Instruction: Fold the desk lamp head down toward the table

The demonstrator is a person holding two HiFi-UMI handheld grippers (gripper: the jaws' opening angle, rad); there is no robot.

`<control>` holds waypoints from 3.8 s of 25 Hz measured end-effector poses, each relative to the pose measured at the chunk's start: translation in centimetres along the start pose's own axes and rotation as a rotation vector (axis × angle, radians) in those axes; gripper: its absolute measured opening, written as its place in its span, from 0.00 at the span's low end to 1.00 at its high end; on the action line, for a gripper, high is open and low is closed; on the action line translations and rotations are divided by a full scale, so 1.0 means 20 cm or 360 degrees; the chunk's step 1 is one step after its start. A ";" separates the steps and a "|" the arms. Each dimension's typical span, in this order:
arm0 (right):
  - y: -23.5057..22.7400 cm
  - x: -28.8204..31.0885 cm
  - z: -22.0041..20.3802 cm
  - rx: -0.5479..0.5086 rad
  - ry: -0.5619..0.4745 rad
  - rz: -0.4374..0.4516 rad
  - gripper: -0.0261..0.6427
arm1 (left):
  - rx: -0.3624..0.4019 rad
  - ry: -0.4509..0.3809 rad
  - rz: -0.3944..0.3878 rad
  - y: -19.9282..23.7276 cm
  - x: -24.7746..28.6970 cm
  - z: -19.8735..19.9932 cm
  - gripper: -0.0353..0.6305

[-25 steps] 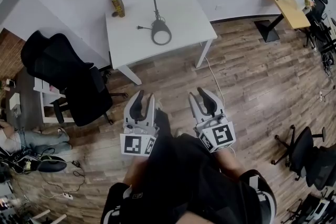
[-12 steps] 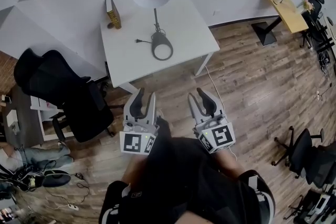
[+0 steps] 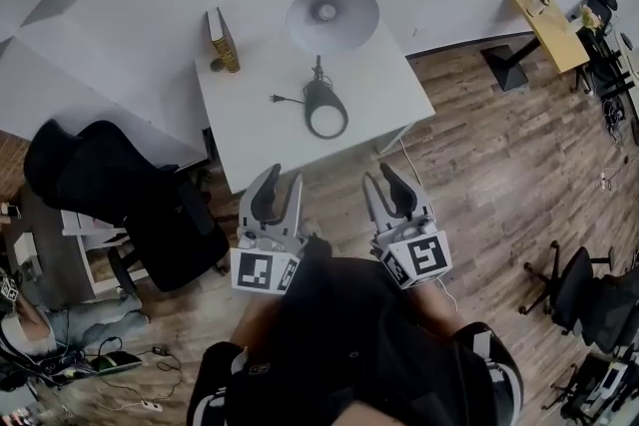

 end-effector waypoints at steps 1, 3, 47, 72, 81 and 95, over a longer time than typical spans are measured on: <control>0.01 0.04 0.01 -0.0001 -0.0001 -0.0007 0.22 | -0.0004 -0.0002 -0.0010 0.04 0.02 0.01 0.24; 0.01 0.11 0.02 0.0000 -0.0009 -0.0025 0.22 | -0.0004 -0.0003 -0.0031 0.10 0.06 0.03 0.24; -0.63 0.89 0.28 0.0102 -0.0273 0.0126 0.36 | 0.0041 -0.0167 -0.0036 0.26 0.93 0.32 0.31; -0.66 1.05 0.29 0.0071 -0.0251 0.0142 0.30 | 0.0042 -0.0129 -0.0092 0.29 1.08 0.35 0.26; -0.65 1.04 0.30 0.0046 -0.0259 0.0190 0.17 | 0.0058 -0.0125 -0.0108 0.26 1.08 0.34 0.18; -0.63 1.01 0.26 -0.0030 -0.0196 0.0172 0.16 | 0.0057 -0.0112 -0.0069 0.26 1.03 0.29 0.17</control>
Point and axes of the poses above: the fingertips, and each gripper's own axes: x forward along the fingers, y to its left, z out of its top, the point moved 9 cm from there along -x, backward along the fingers, and after that the axes turned 13 degrees about -x, right-handed, at the moved point
